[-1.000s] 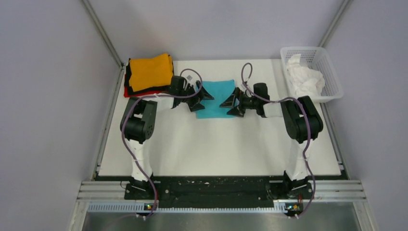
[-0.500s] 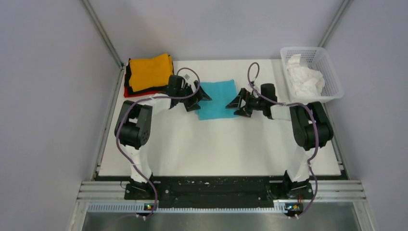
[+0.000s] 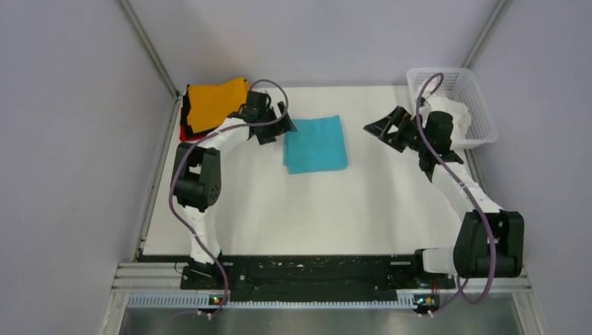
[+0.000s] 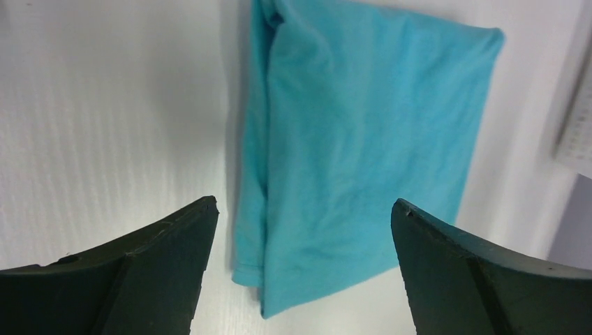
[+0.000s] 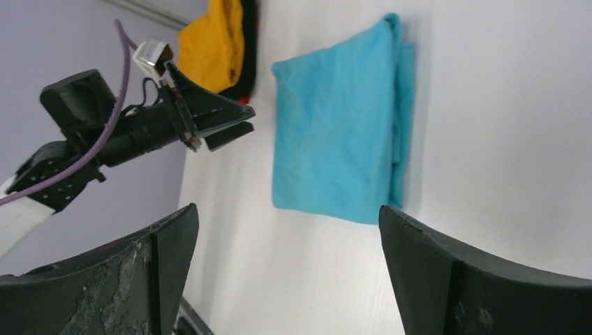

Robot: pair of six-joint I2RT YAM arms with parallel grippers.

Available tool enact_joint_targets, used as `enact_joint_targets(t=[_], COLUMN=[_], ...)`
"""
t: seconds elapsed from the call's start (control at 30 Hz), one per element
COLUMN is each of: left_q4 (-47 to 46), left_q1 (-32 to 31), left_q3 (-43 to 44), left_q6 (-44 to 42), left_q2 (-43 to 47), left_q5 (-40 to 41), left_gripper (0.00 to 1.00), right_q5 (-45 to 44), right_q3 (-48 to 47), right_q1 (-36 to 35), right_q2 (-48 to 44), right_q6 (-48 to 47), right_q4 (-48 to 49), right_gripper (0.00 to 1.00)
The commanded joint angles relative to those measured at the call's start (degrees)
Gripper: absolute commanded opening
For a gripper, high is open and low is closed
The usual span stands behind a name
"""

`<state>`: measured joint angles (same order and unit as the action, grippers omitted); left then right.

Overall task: Fold and stack the t-shirts
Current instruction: Put the neatly folded tshirt into the corner of the board with the left arm

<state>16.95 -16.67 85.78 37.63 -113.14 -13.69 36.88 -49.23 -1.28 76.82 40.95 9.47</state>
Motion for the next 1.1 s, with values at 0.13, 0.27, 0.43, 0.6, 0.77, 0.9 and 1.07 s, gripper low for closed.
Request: enact_joint_targets(t=[0.13, 0.27, 0.43, 0.6, 0.77, 0.9, 1.07], left_q4=[7.85, 7.92, 9.16, 11.34, 13.74, 16.81, 18.21], left_q1=[-0.3, -1.57, -4.61, -7.43, -9.38, -11.79, -12.83], left_q3=[7.58, 8.87, 11.23, 14.5, 17.13, 20.22, 21.74], left_q6=[-3.8, -3.96, -3.67, -3.2, -2.64, -3.18, -3.49], left_q2=[-7.19, -9.79, -13.14, -16.47, -18.52, -20.92, -22.93], left_q5=[5.31, 5.21, 7.88, 11.25, 16.88, 23.53, 26.03], left_gripper=[0.94, 0.86, 0.79, 0.66, 0.54, 0.36, 0.24], right_q5=[-21.42, -26.26, -29.03, -31.94, -33.46, -35.5, -36.7], right_q3=[1.19, 2.52, 2.07, 2.29, 3.03, 3.35, 3.82], right_q1=[0.4, 0.36, 0.45, 0.4, 0.4, 0.4, 0.4], right_q2=[-12.61, -16.49, -17.78, -19.12, -20.55, -21.47, -22.39], right_q6=[-8.23, -10.24, -13.08, -14.44, -15.07, -15.03, -15.69], right_q4=[-16.17, -18.99, -23.17, -25.26, -25.81, -26.64, -27.55], right_gripper=[0.99, 0.99, 0.99, 0.99, 0.99, 0.99, 0.99])
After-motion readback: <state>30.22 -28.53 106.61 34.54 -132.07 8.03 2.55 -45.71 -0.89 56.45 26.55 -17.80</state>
